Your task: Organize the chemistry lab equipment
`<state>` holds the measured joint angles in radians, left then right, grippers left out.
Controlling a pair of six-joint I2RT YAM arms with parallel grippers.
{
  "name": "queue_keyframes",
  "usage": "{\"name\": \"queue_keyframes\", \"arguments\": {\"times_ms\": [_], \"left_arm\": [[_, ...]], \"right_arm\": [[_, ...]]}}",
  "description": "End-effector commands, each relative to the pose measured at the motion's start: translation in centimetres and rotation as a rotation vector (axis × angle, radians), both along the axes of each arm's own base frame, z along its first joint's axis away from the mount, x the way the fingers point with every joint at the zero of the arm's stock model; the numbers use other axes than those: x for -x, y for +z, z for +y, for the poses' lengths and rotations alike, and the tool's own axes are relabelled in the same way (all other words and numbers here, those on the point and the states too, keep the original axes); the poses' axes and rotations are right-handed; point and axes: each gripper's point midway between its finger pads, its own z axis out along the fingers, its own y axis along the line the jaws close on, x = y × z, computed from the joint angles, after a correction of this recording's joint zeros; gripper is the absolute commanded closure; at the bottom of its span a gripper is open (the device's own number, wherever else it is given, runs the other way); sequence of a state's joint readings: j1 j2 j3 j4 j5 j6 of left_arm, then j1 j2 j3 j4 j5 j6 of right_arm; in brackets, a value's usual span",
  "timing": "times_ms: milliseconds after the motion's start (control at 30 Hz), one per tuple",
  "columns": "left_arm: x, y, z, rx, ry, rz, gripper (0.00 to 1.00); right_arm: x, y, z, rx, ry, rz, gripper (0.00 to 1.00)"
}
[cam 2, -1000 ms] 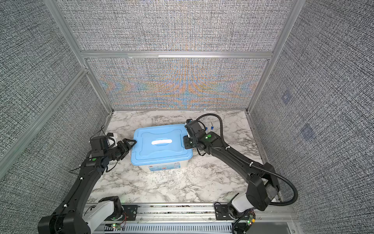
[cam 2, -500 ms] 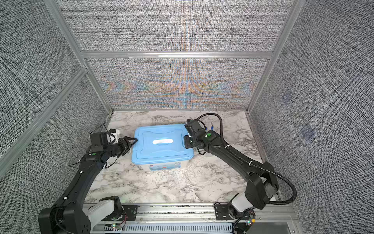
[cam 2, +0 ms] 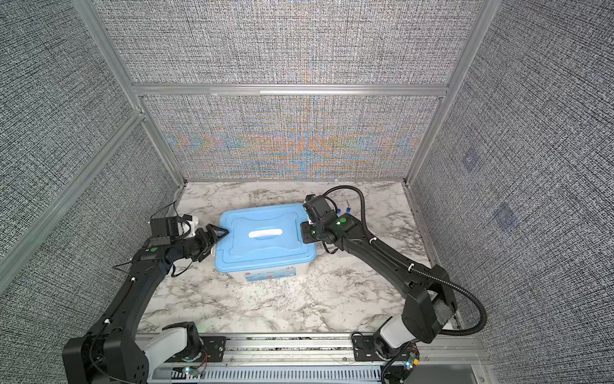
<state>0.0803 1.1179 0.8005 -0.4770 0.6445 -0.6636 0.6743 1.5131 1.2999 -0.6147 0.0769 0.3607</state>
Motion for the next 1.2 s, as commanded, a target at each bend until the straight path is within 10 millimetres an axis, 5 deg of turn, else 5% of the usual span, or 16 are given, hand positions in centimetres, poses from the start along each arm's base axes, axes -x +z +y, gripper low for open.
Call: {"name": "queue_keyframes", "arguments": {"times_ms": [0,200,467,733,867,1167], "left_arm": [[0.7,-1.0,0.2,-0.002,0.014,0.064,0.01],[0.6,1.5,-1.9,0.105,-0.108,-0.014,0.06],[0.7,3.6,-0.4,-0.044,-0.088,-0.132,0.17],[0.5,2.5,-1.7,0.022,-0.151,-0.123,0.35],[0.4,2.5,-2.0,0.005,-0.196,-0.123,0.53],[0.9,2.9,-2.5,-0.162,-0.277,-0.146,0.55]], "right_arm": [[2.7,-2.6,-1.1,0.077,0.047,0.137,0.57],[2.6,-2.5,-1.0,0.072,0.047,0.131,0.57],[2.3,-2.3,-0.1,0.040,0.071,0.128,0.58],[2.4,-2.5,0.5,0.020,0.095,0.138,0.58],[2.7,-2.6,0.9,0.004,0.110,0.144,0.58],[3.3,-1.9,1.5,-0.022,0.125,0.147,0.58]]}}
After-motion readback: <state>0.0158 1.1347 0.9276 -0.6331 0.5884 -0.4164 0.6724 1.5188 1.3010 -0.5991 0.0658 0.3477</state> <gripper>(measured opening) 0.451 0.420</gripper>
